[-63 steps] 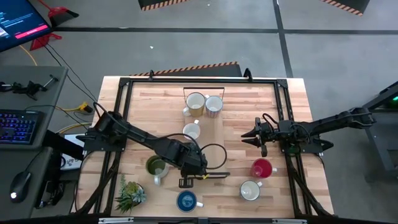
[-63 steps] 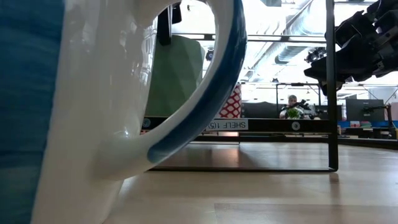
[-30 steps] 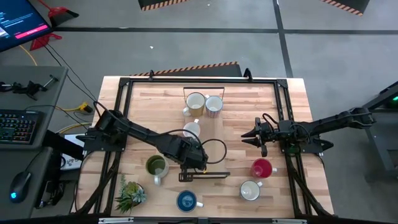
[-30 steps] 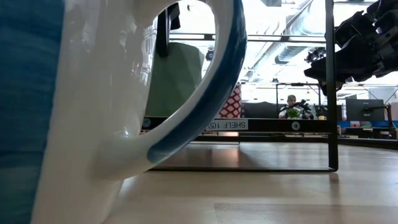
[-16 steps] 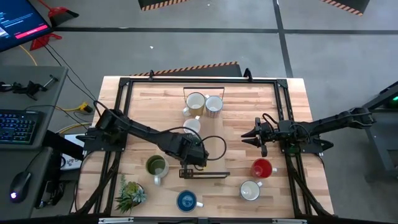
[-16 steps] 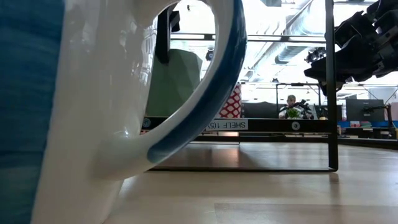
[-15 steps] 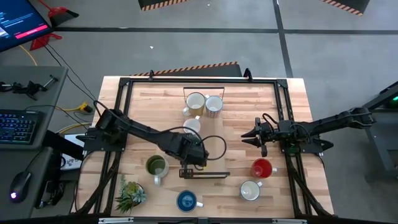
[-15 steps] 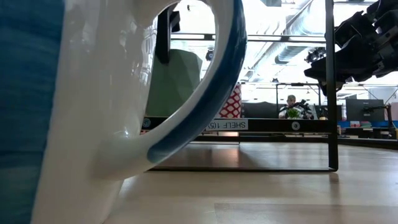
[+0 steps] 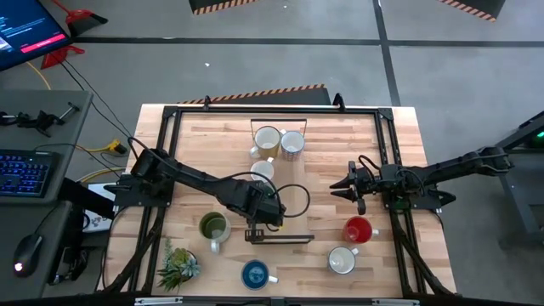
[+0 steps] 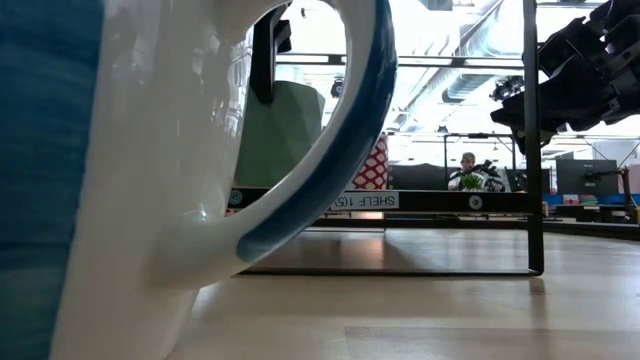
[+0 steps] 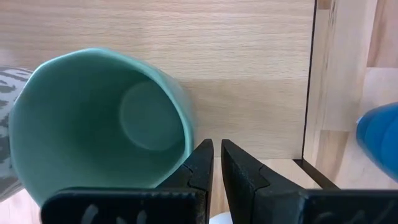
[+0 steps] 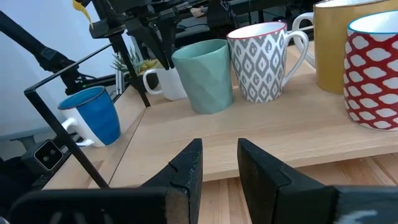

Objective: Place coffee mugs
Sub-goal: Move the green mug on the shelf

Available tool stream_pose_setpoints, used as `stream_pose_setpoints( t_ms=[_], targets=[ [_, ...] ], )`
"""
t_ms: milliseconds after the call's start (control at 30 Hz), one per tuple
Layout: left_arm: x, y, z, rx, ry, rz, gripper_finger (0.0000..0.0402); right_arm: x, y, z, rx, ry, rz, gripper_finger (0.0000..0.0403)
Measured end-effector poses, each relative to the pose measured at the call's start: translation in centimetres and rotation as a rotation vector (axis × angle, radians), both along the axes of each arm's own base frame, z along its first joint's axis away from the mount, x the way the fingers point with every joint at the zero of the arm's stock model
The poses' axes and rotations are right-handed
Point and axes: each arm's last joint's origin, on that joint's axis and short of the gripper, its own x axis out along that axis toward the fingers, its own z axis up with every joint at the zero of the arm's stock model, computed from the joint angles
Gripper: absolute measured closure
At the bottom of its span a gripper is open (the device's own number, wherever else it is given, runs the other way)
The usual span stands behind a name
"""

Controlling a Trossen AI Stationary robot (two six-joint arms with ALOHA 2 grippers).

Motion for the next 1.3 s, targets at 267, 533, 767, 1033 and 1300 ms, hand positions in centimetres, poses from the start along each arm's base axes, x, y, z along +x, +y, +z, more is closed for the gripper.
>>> stream_pose_setpoints(
  t_ms=[267, 533, 767, 1033, 1300],
  targets=[
    [0.0, 0.2, 0.0, 0.023, -0.001, 0.001, 0.0378, 0.0, 0.0, 0.0, 0.0, 0.0, 0.002, 0.032],
    [0.2, 0.8, 0.0, 0.051, -0.006, 0.002, 0.0378, 0.0, 0.0, 0.0, 0.001, 0.001, 0.005, 0.032],
    [-0.1, 1.0, 0.0, 0.082, 0.018, 0.007, 0.0378, 0.0, 0.0, 0.0, 0.001, 0.0, 0.005, 0.032],
    [-0.1, 1.0, 0.0, 0.084, 0.015, 0.009, 0.0378, 0.0, 0.0, 0.0, -0.001, 0.001, 0.005, 0.032],
    [-0.1, 0.5, -0.1, 0.001, 0.02, 0.035, 0.0378, 0.0, 0.0, 0.0, -0.002, 0.001, 0.005, 0.032]
  ],
)
